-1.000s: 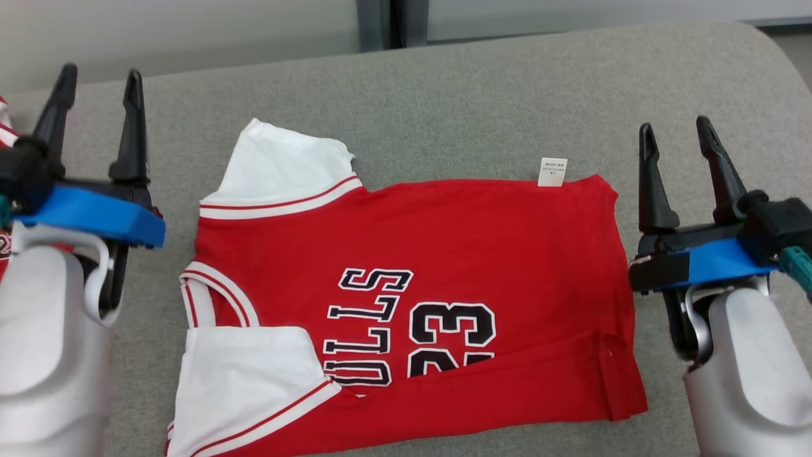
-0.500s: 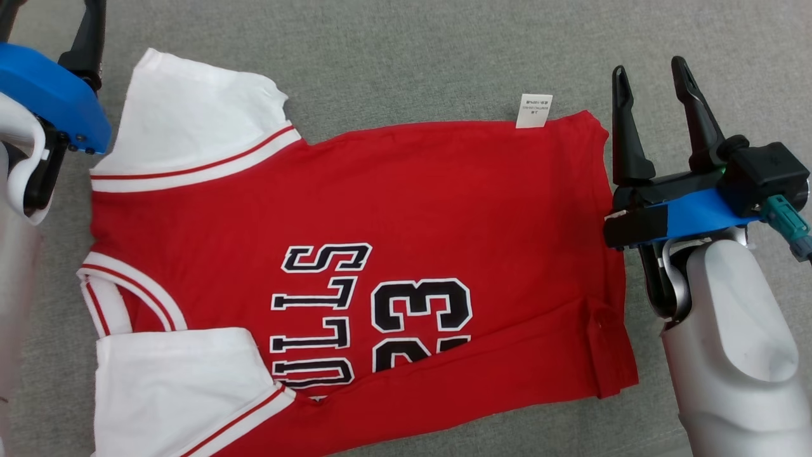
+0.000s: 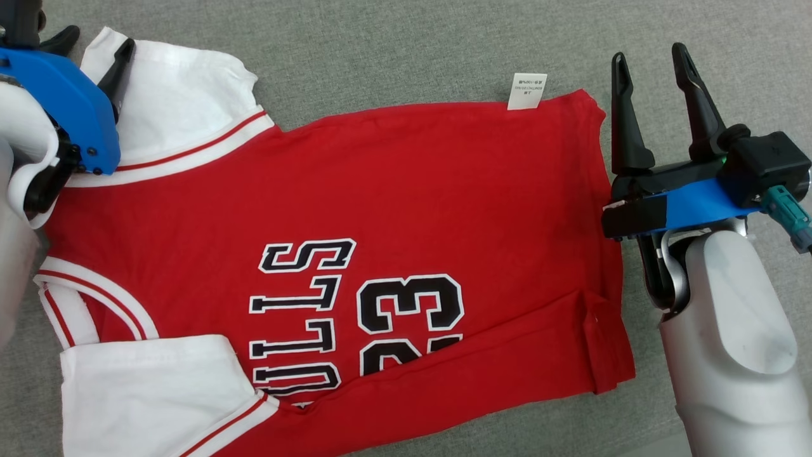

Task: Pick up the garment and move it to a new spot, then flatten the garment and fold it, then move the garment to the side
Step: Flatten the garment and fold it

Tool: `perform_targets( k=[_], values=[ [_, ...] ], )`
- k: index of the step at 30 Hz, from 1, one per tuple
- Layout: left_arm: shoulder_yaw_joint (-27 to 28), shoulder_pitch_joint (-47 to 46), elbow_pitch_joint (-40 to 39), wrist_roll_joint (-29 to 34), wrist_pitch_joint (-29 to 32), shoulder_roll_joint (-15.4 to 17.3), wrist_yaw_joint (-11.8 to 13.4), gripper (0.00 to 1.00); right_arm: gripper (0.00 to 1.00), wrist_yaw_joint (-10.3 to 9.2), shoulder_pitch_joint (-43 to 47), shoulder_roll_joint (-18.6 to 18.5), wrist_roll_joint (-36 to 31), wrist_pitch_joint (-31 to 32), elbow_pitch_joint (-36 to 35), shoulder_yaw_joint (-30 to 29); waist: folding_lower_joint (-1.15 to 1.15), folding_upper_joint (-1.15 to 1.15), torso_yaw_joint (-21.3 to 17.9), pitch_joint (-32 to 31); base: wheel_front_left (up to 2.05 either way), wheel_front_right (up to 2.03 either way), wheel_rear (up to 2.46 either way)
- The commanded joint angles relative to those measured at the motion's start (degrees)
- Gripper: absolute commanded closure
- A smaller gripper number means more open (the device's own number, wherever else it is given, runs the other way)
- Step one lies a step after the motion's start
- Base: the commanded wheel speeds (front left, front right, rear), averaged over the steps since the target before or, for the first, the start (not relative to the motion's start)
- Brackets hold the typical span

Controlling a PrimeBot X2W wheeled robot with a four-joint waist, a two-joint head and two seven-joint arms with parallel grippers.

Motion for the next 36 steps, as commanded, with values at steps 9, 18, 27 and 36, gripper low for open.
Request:
perform_targets(
  k=[9, 18, 27, 36],
  values=[
    [-6.26, -1.62, -1.09, -6.33, 3.63, 2.49, 0.05, 1.0, 0.0, -0.04, -2.99, -1.84, 0.01, 0.84, 4.18, 2.36, -0.01, 0.0, -0.6, -0.44, 0.0, 0.0, 0.0],
    [-9.27, -3.6, -0.7, -8.27, -0.2, 1.96, 0.06, 1.0, 0.0, -0.04, -3.73, -5.08, 4.0, 11.94, 9.1, 7.45, -0.01, 0.0, 0.53, -1.66, 0.0, 0.0, 0.0],
    [-12.31, -5.57, -0.54, -9.54, -3.21, 1.31, 0.06, 1.0, 1.0, -0.03, -4.05, -6.39, 8.38, 17.51, 12.21, 10.79, -0.01, 0.0, 2.34, -0.96, 0.0, 0.0, 0.0],
    [-14.22, -5.64, -0.04, -11.14, -7.94, 0.8, 0.06, 1.0, 1.0, -0.07, -5.44, -7.61, 7.0, 12.24, 12.41, 8.19, -0.01, 0.0, 3.95, -3.03, 0.0, 0.0, 0.0]
  ],
)
